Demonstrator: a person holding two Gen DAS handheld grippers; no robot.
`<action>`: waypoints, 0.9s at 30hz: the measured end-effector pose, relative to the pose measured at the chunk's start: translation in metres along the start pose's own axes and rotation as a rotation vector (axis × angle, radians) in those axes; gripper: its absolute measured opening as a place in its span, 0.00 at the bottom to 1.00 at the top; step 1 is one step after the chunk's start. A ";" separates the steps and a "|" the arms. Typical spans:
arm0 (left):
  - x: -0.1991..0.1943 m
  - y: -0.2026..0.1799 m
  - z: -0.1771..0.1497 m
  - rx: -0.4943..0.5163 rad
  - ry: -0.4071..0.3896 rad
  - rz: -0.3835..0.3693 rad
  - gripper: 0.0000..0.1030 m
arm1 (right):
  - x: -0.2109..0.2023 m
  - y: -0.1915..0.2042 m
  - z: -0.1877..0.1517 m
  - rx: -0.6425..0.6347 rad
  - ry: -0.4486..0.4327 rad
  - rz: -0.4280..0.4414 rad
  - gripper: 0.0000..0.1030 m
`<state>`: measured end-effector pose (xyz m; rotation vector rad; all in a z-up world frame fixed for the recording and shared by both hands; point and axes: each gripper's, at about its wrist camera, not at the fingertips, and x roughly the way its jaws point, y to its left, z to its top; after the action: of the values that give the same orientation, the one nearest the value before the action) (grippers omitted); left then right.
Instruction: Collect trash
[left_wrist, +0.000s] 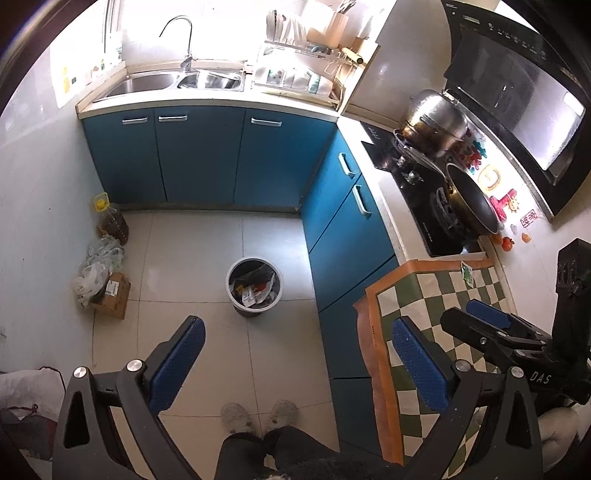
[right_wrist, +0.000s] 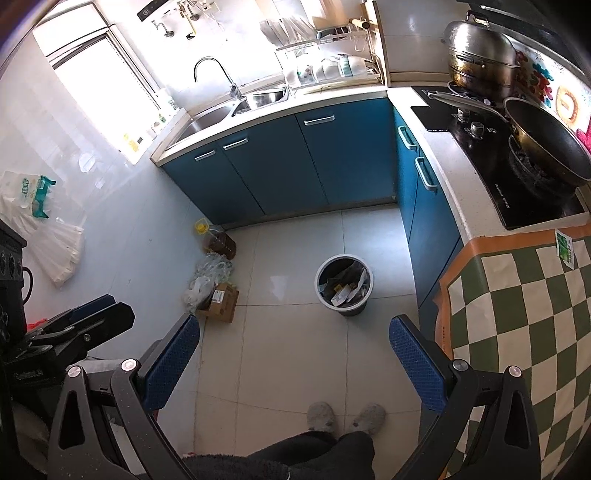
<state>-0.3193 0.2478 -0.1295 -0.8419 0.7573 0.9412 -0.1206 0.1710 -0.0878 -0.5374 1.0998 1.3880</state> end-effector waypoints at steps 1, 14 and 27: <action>0.001 0.000 0.000 -0.001 0.002 0.002 1.00 | 0.000 -0.001 0.000 -0.004 0.004 0.001 1.00; 0.006 -0.005 -0.004 -0.006 0.027 -0.029 1.00 | 0.001 -0.007 -0.001 -0.010 0.028 -0.003 1.00; 0.009 -0.001 -0.007 -0.010 0.039 -0.024 1.00 | 0.001 -0.009 -0.004 -0.030 0.048 0.012 1.00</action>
<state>-0.3161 0.2446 -0.1399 -0.8789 0.7748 0.9098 -0.1131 0.1662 -0.0933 -0.5888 1.1236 1.4096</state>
